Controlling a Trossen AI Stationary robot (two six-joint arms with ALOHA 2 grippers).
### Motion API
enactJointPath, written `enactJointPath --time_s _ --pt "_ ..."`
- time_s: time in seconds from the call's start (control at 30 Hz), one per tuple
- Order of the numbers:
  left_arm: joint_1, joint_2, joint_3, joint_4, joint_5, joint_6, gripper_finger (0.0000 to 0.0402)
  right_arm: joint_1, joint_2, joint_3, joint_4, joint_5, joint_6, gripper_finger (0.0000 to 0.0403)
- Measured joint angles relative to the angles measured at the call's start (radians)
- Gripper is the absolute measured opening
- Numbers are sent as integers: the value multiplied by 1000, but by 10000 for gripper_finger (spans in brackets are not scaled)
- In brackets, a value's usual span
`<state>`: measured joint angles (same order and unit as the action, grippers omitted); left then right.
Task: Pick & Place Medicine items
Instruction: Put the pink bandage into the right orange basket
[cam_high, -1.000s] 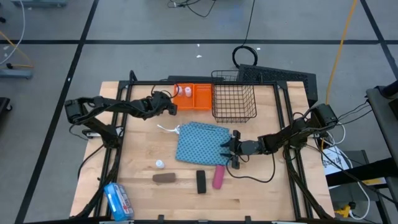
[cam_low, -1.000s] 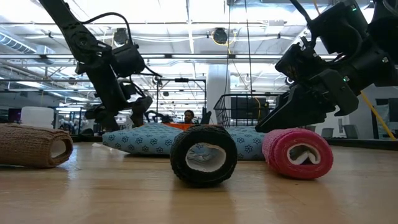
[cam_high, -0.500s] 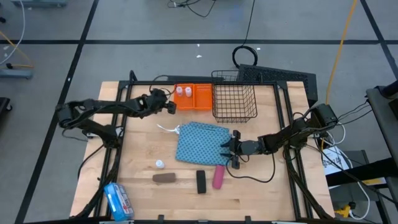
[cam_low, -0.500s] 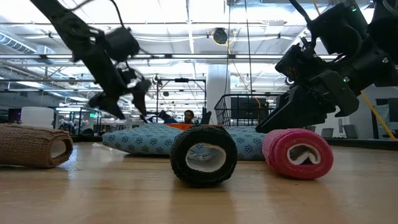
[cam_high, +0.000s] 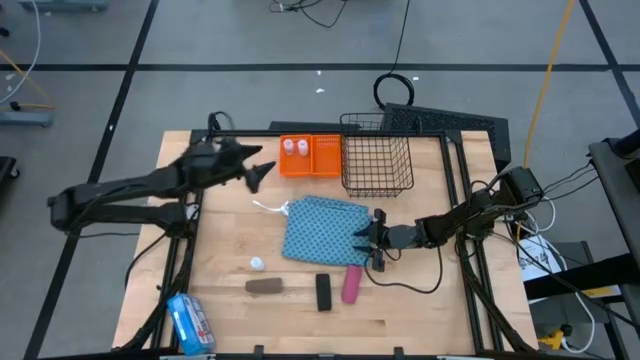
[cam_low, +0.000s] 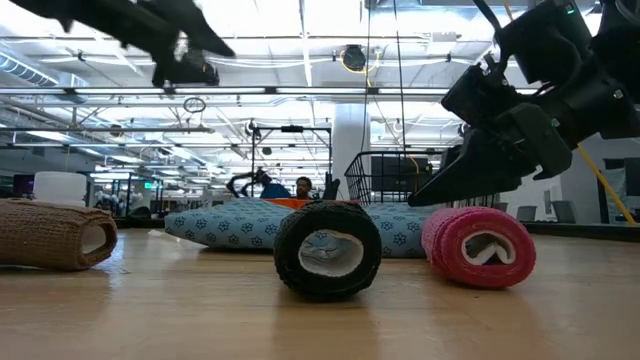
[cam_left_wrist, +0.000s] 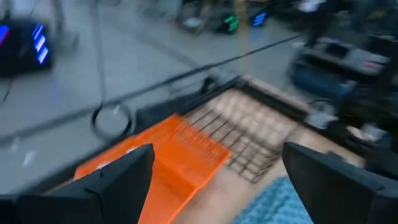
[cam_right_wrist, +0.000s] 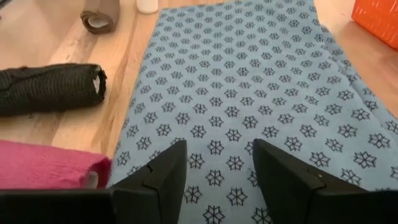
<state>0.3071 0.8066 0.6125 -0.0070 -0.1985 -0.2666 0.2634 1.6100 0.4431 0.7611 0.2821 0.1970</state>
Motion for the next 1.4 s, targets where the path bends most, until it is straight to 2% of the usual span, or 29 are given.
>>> enactJointPath --time_s 0.1,0.37,0.57,0.7,1.0,1.23,1.4 --pt "-66 -98 0 -45 22 111 363 0 0 0 16 1 0 173" --pt "-197 -236 -5 -152 17 181 363 0 0 0 29 2 -26 172" --pt "-283 -301 -135 -76 15 202 363 0 0 0 30 2 -26 170" --pt "-291 -366 -220 -41 11 184 363 0 0 0 34 2 -26 171" --pt "-291 -532 -268 -77 -66 165 363 0 0 0 33 2 -26 168" --pt "-291 -539 -295 -72 -76 135 363 0 0 0 32 3 -27 169" --pt "-291 -539 -306 -15 -100 36 363 0 0 0 32 3 -30 167"
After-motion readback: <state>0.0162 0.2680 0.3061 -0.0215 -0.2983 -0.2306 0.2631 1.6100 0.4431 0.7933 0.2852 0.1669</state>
